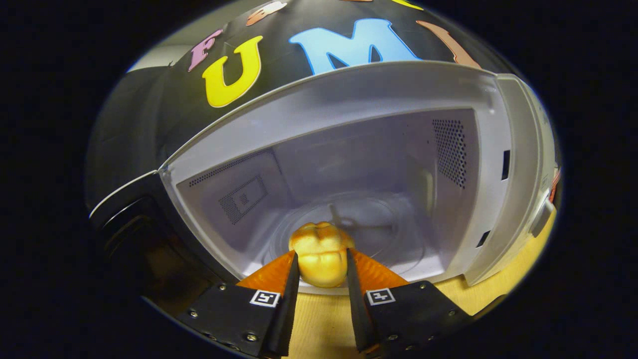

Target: Open the microwave, put the food inside, and close the microwave door.

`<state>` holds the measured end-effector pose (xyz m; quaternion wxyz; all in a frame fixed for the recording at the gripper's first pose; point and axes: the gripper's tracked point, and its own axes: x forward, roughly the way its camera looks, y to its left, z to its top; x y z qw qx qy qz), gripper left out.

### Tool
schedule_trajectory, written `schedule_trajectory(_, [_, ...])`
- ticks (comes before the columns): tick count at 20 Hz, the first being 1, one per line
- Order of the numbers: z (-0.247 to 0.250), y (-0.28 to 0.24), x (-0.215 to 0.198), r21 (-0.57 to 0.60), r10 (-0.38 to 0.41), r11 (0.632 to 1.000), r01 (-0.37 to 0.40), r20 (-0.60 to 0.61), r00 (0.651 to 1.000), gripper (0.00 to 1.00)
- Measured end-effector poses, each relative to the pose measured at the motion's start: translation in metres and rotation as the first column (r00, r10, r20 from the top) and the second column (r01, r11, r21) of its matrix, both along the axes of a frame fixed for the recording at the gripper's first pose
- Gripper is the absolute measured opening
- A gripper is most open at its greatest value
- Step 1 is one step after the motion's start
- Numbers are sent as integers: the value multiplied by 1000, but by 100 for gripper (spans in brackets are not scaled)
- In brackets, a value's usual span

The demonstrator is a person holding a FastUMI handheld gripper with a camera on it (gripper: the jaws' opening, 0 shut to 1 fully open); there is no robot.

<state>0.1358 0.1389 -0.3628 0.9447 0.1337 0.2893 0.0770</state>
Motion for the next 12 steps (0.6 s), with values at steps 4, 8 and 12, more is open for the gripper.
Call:
schedule_trajectory(4, [-13, 4, 8, 8, -32, 999, 32, -17, 999, 49])
schedule_trajectory(8, [-19, 3, 16, -53, -46, 997, 47, 16, 999, 55])
schedule_trajectory(12, [-20, 6, 15, -100, -53, 993, 56, 30, 998, 61])
